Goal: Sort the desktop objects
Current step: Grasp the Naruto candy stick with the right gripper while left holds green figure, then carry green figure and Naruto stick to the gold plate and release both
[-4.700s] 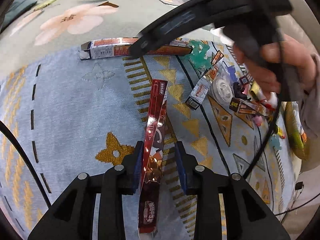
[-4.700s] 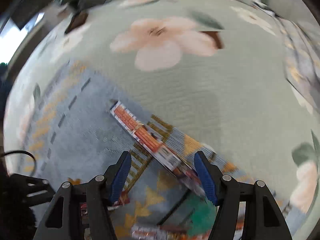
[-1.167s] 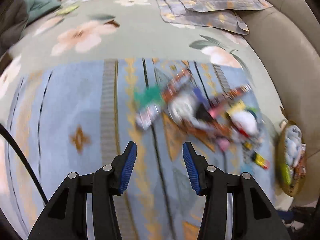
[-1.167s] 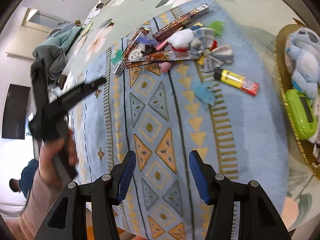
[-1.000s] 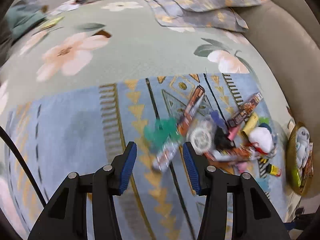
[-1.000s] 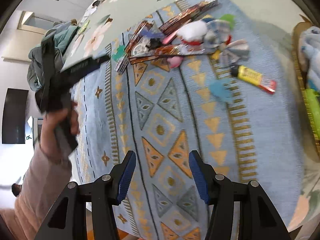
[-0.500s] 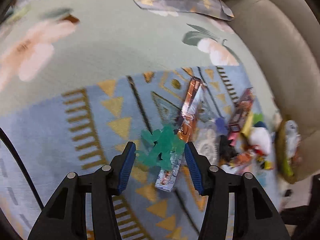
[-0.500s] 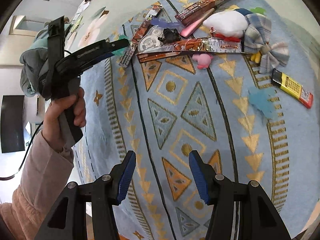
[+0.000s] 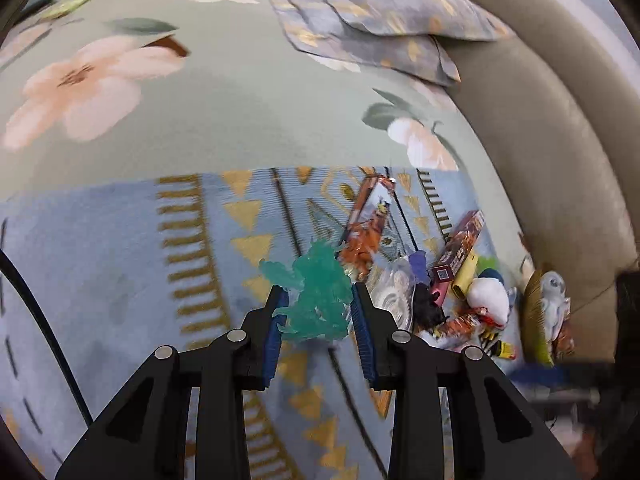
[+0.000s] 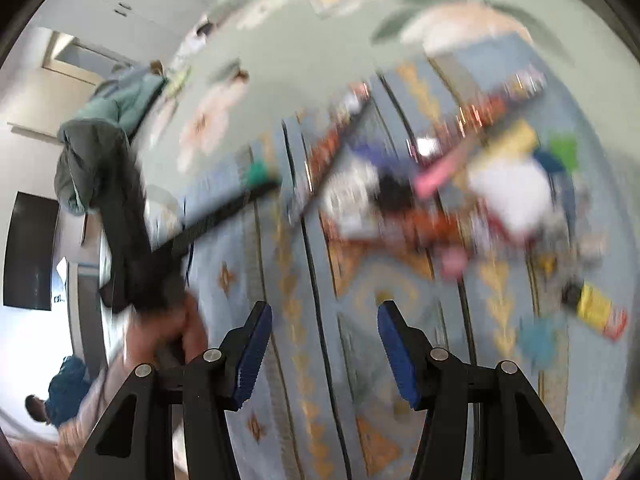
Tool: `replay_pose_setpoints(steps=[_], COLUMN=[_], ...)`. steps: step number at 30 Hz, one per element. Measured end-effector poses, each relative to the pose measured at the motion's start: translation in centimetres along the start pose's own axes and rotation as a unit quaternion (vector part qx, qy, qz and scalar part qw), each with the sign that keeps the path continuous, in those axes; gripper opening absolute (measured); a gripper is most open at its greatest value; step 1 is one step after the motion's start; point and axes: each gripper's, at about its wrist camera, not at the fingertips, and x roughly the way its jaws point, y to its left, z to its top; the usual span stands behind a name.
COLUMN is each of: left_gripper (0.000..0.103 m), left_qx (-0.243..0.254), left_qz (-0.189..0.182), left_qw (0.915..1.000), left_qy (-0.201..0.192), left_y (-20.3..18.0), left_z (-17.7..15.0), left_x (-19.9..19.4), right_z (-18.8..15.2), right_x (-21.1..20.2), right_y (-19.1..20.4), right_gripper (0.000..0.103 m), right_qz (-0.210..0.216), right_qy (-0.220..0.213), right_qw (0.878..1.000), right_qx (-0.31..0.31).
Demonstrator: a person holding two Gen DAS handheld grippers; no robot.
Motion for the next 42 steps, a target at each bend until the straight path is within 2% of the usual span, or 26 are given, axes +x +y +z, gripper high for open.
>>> replay_pose_setpoints(steps=[3, 6, 7, 10, 11, 14, 15, 16, 18, 20, 22, 25, 27, 30, 36, 42], left_gripper=[0.029, 0.029, 0.029, 0.029, 0.029, 0.029, 0.029, 0.029, 0.029, 0.029, 0.029, 0.029, 0.029, 0.029, 0.029, 0.029], left_qx=[-0.027, -0.041, -0.049, -0.071, -0.073, -0.077, -0.084, -0.092, -0.105, -0.111, -0.114, -0.114, -0.109, -0.099, -0.089, -0.067], left_qz=[0.011, 0.027, 0.032, 0.035, 0.042, 0.058, 0.058, 0.056, 0.054, 0.057, 0.06, 0.062, 0.064, 0.066, 0.058, 0.031], left_qw=[0.9995, 0.9987, 0.9982, 0.9968, 0.9964, 0.9953, 0.9948, 0.9941, 0.9929, 0.9922, 0.9916, 0.9914, 0.9918, 0.9926, 0.9942, 0.9973], left_qy=[-0.012, -0.012, -0.011, -0.008, -0.009, -0.007, -0.006, -0.007, -0.008, -0.011, -0.012, -0.017, -0.019, -0.02, -0.011, 0.006], left_y=[1.5, 2.6, 3.0, 3.8, 3.9, 4.2, 4.4, 4.6, 4.9, 5.0, 5.1, 4.9, 4.5, 3.4, 0.4, -5.3], left_z=[-1.0, -2.1, -2.7, -4.0, -4.4, -5.6, -6.0, -6.3, -6.9, -7.3, -7.5, -7.9, -8.1, -8.7, -10.8, -13.1], left_x=[-1.6, -2.5, -2.8, -3.1, -3.2, -3.3, -3.4, -3.5, -3.7, -4.1, -4.4, -5.1, -5.5, -6.2, -7.1, -7.0], right_z=[3.8, 7.2, 8.3, 9.9, 10.0, 10.5, 10.4, 10.1, 9.2, 7.9, 6.1, 3.6, 2.0, -0.6, -5.5, -10.1], right_x=[1.9, 4.2, 5.3, 8.1, 8.8, 11.1, 11.2, 11.3, 11.8, 12.3, 12.7, 12.6, 12.1, 10.5, 5.4, -0.4], right_y=[1.2, 1.6, 2.1, 1.9, 1.4, 1.4, 1.8, 2.6, 4.1, 5.9, 7.4, 7.7, 7.6, 6.9, 4.2, -0.1], right_gripper=[0.054, 0.054, 0.054, 0.054, 0.054, 0.054, 0.057, 0.056, 0.056, 0.052, 0.035, 0.024, 0.017, 0.017, 0.017, 0.017], right_qz=[-0.029, -0.041, -0.062, -0.125, -0.133, -0.111, -0.114, -0.115, -0.109, -0.12, -0.115, -0.097, -0.07, -0.046, -0.027, -0.014], right_qy=[-0.034, -0.046, -0.045, -0.02, -0.007, 0.027, 0.022, 0.009, 0.014, 0.01, 0.016, 0.013, 0.024, 0.026, 0.02, 0.011], right_qw=[0.999, 0.998, 0.997, 0.992, 0.991, 0.993, 0.993, 0.993, 0.994, 0.991, 0.989, 0.989, 0.991, 0.993, 0.996, 0.999], right_qx=[-0.011, -0.011, -0.02, -0.005, 0.007, 0.027, 0.023, 0.012, -0.016, -0.054, -0.088, -0.111, -0.108, -0.104, -0.082, -0.04])
